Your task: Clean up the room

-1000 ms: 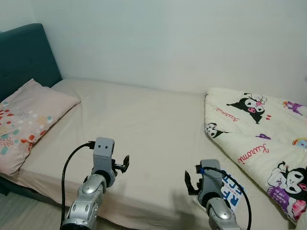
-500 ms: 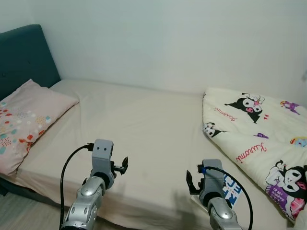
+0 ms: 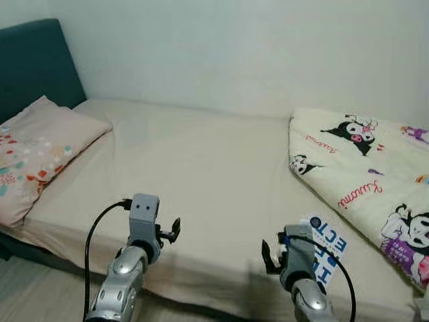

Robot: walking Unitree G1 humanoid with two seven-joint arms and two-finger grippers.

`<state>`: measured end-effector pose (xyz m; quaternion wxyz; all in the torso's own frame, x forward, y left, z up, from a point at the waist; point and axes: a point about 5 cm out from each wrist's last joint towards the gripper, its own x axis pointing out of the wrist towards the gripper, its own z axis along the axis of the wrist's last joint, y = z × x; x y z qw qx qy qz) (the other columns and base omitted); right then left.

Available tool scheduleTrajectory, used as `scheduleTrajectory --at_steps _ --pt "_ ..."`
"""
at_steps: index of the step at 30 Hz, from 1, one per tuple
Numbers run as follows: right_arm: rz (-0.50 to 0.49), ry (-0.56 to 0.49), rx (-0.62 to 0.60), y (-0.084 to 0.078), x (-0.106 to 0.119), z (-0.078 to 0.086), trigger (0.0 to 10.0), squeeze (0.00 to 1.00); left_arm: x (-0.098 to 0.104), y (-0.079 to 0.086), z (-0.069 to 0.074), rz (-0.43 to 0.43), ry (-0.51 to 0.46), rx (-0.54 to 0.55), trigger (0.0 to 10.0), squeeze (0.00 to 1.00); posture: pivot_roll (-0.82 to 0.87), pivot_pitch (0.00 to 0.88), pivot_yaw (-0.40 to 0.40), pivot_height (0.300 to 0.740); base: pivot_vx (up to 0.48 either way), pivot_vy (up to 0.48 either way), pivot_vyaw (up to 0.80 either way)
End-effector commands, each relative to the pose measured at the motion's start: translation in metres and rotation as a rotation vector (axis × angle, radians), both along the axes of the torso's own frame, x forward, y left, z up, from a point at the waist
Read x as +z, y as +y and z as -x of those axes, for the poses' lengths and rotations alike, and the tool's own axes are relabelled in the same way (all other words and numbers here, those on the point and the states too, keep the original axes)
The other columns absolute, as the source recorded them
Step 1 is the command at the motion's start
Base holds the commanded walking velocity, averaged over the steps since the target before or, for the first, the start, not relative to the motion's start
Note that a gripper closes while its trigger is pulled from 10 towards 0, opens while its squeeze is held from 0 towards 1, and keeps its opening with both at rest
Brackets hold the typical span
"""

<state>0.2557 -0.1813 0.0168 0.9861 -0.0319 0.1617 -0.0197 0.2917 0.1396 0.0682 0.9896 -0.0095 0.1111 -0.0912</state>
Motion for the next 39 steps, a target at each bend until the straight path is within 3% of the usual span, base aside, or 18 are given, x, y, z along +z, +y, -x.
scheduleTrajectory --at_steps 1,13,17,22,28,31,33,35,38,39 --pt "-0.018 0.0 -0.024 -0.002 0.001 0.002 10.0 0.0 0.001 0.0 0.003 -0.019 0.0 -0.016 10.0 0.0 -0.02 0.069 0.008 0.631 0.0 0.0 0.0" --pt "-0.069 -0.002 -0.072 -0.003 0.0 0.005 10.0 0.0 0.004 -0.005 0.006 -0.015 -0.02 -0.059 10.0 0.0 -0.01 0.111 0.022 0.621 0.0 0.0 0.0" --pt "-0.095 -0.02 -0.123 -0.008 0.003 0.002 10.0 0.0 0.016 -0.001 0.009 0.024 -0.096 -0.061 10.0 0.0 -0.01 0.13 0.023 0.611 0.0 0.0 0.0" --pt "-0.154 -0.031 -0.167 -0.011 0.003 0.003 10.0 0.0 0.02 0.002 0.011 0.037 -0.121 -0.062 10.0 0.0 0.0 0.132 0.019 0.601 0.0 0.0 0.0" --pt "-0.294 -0.083 -0.306 -0.019 0.003 0.006 10.0 0.0 0.026 0.005 0.015 0.054 -0.153 -0.082 10.0 0.0 0.01 0.125 0.016 0.596 0.0 0.0 0.0" --pt "-0.421 -0.086 -0.456 -0.032 -0.006 0.012 10.0 0.0 0.031 0.004 0.019 0.061 -0.176 -0.124 10.0 0.0 0.02 0.122 0.016 0.596 0.0 0.0 0.0" --pt "-0.421 -0.086 -0.456 -0.032 -0.006 0.012 10.0 0.0 0.031 0.004 0.019 0.061 -0.176 -0.124 10.0 0.0 0.02 0.122 0.016 0.596 0.0 0.0 0.0" --pt "-0.529 -0.09 -0.52 -0.037 -0.013 0.017 10.0 0.0 0.033 0.004 0.023 0.057 -0.183 -0.153 10.0 0.0 0.02 0.124 0.025 0.596 0.0 0.0 0.0" --pt "-0.581 -0.091 -0.543 -0.038 -0.016 0.019 10.0 0.0 0.034 0.004 0.024 0.057 -0.187 -0.165 10.0 0.0 0.02 0.124 0.025 0.596 0.0 0.0 0.0" --pt "-0.694 -0.093 -0.582 -0.038 -0.023 0.023 10.0 1.0 0.036 0.004 0.027 0.058 -0.191 -0.186 10.0 0.0 0.03 0.125 0.033 0.596 0.0 0.0 0.0"
